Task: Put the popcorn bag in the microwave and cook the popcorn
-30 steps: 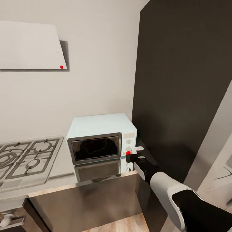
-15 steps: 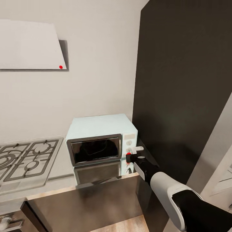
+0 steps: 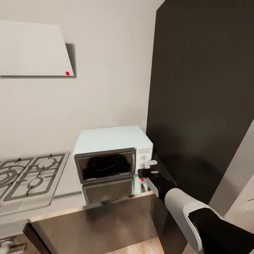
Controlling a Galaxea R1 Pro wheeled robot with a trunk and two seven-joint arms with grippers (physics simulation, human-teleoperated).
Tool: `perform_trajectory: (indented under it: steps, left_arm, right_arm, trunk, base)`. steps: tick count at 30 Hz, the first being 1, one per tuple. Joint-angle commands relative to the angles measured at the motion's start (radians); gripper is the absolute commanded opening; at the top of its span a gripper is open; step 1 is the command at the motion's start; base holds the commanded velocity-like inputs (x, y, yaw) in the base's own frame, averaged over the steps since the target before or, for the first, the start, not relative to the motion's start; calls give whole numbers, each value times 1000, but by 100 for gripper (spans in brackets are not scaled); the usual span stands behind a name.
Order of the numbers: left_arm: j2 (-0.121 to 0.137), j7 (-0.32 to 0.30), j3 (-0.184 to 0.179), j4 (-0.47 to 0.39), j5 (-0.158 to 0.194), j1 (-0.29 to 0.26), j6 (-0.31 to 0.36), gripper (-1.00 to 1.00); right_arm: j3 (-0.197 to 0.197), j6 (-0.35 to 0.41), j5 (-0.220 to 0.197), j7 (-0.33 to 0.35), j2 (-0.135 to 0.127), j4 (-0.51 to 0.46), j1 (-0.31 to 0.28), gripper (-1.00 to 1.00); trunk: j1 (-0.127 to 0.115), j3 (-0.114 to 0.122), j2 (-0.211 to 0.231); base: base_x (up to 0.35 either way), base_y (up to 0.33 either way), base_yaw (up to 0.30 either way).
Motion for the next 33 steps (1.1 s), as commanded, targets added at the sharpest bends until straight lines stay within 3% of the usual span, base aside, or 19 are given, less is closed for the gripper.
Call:
perform_trajectory:
  steps: [1, 33]
  left_arm:
    - [-1, -1, 4, 0, 0, -1, -3, 100]
    - [-1, 0, 4, 0, 0, -1, -3, 100]
  right_arm:
    - [8, 5, -10, -8, 0, -1, -1, -100]
    - [8, 5, -10, -7, 0, -2, -1, -100]
  trunk:
    - [1, -2, -2]
    - [1, -2, -2]
  base:
    - [39, 43, 0]
    - [25, -18, 0]
